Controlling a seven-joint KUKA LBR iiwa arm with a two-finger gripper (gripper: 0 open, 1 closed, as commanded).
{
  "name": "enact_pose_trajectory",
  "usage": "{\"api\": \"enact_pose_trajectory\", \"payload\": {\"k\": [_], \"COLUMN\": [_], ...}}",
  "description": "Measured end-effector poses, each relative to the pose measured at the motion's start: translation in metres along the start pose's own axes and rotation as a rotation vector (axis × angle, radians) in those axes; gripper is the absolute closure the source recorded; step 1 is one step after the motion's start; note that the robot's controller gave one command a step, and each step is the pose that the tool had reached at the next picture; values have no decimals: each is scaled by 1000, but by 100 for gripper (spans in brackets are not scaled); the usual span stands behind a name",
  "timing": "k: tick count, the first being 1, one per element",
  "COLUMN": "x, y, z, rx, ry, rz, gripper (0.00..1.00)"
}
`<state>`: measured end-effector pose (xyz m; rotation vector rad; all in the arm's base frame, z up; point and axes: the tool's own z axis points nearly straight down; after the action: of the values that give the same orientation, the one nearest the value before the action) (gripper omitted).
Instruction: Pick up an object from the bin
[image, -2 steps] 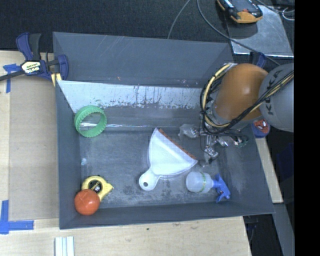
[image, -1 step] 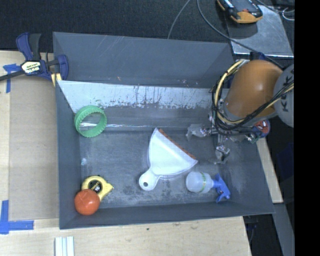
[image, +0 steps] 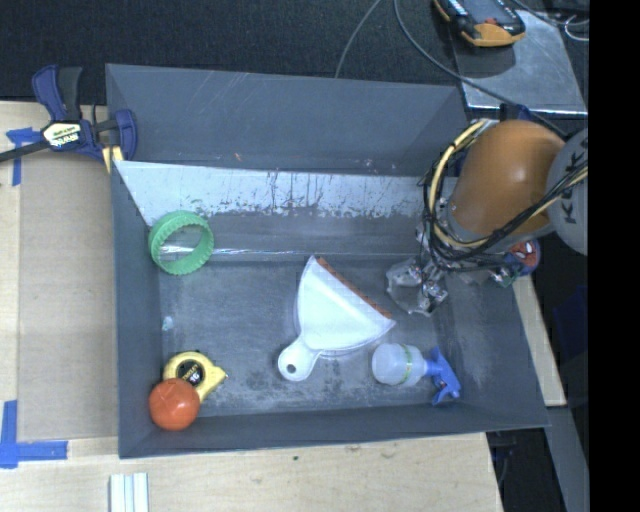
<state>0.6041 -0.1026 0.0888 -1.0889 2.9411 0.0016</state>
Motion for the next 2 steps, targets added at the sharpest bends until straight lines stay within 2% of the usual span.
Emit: {"api": "enact_pose_trajectory", "payload": {"k": [1,2], "x": [-3,-2], "y": [16,36], "z": [-31,12], "rx": [2,1], "ry": [-4,-5], "rz": [29,14], "gripper": [100,100]}}
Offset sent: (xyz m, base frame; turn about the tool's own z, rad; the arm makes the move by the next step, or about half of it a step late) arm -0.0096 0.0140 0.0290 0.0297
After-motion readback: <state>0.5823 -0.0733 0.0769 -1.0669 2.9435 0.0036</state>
